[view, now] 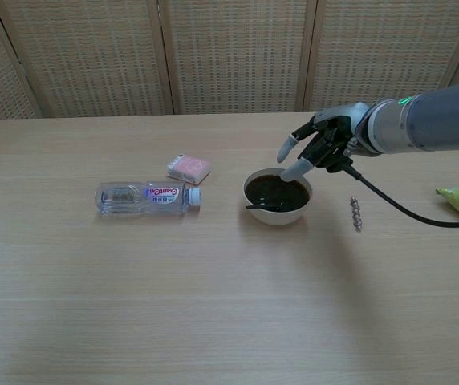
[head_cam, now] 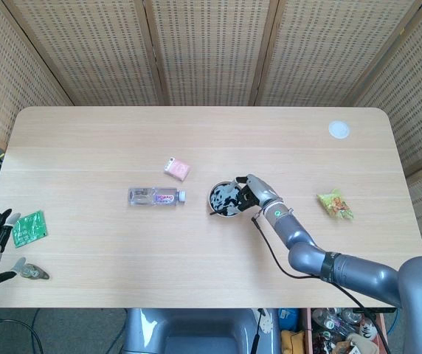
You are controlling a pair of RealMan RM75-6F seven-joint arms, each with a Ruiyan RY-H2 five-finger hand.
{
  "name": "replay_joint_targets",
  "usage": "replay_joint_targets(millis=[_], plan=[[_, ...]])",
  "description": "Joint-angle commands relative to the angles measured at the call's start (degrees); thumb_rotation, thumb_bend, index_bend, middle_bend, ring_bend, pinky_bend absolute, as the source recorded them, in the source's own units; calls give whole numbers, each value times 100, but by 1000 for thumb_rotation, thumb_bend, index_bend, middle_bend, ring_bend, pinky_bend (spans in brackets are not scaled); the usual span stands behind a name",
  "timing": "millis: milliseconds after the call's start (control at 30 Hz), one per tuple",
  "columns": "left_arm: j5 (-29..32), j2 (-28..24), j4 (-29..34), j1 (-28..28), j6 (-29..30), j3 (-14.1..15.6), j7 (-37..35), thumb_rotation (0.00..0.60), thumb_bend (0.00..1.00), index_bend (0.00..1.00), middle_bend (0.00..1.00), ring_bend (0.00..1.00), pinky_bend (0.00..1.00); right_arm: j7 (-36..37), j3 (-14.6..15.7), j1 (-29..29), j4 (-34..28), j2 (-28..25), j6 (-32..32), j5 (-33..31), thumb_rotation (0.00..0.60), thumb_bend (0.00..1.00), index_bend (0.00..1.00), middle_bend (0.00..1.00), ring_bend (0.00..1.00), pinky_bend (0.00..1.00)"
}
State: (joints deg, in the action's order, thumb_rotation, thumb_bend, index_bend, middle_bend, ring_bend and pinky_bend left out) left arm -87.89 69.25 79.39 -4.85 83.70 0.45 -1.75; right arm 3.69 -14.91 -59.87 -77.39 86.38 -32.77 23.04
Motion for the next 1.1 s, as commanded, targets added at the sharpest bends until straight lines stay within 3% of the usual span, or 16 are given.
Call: replay_joint_targets(millis=[33,233,500,700,1100], plan=[[2,-3,7,-3,0,-4,1,600,308,0,0,0,0,87,-110,144,-222,-204,-165,199,600,303,448,914,974,1000],[-2,-22,38,-17,-16,-9,-9,600,308,0,0,0,0,341,-299,633,-909,-637,-827,695,600,307,449,811,934,1000],[-10,-130,177,-28,-38,1,-43,600,307,0,0,0,0,441,-261,1430,-1513,-852,-2260,1557,600,330,490,604,680,962],[-12,-146,266,19,82,-24,-24,600,308,0,0,0,0,104,204,2203,-1691,-827,-3797,2800,600,355,490,503,520,790],[-91,-133,300,135,336,-20,-105,600,307,0,0,0,0,-739,907,3151,-1523,-676,-5285,4272,600,355,473,353,281,515]])
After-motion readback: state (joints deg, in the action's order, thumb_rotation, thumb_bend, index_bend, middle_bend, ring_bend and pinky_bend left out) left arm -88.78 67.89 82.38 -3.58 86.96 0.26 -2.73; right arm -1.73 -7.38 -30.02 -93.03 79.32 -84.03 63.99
